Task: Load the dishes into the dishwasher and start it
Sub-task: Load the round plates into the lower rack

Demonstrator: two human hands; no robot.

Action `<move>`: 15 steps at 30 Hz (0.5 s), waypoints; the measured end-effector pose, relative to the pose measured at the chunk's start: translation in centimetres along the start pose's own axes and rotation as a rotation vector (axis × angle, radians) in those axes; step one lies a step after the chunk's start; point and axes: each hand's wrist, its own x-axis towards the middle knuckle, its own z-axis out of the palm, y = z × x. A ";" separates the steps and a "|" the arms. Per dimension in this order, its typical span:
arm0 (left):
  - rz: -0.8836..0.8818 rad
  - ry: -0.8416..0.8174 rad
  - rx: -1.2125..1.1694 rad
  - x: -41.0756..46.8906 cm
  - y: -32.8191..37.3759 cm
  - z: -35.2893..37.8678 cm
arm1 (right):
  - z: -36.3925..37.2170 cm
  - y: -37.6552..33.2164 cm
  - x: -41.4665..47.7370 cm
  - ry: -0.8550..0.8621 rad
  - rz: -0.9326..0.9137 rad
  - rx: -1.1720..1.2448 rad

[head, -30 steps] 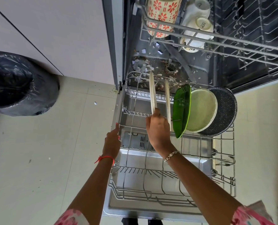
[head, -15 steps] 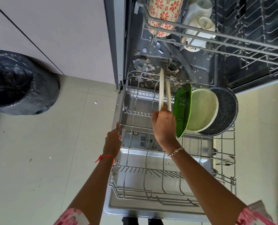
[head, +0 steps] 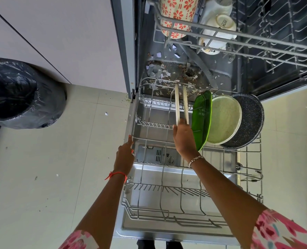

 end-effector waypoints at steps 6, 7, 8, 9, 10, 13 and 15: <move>-0.016 -0.073 0.125 0.0 0.4 -0.5 | -0.3 0.6 -0.9 -0.051 0.044 0.050; -0.012 -0.101 0.152 -0.1 0.6 -0.6 | -0.5 0.7 -1.1 -0.057 0.038 0.058; -0.011 -0.123 0.170 -0.2 0.7 -0.8 | -0.8 0.8 -1.3 -0.065 0.032 0.061; -0.013 -0.138 0.186 -0.3 0.9 -1.2 | -1.1 0.9 -1.6 -0.068 0.017 0.054; -0.019 -0.143 0.202 -0.5 1.3 -1.6 | -1.5 1.0 -1.8 -0.070 0.001 0.040; 0.010 -0.123 0.222 -1.1 2.7 -3.0 | -2.8 1.3 -2.6 -0.088 -0.061 0.013; 0.074 -0.114 0.254 -2.1 4.2 -4.2 | -4.2 1.1 -3.6 -0.139 -0.116 -0.039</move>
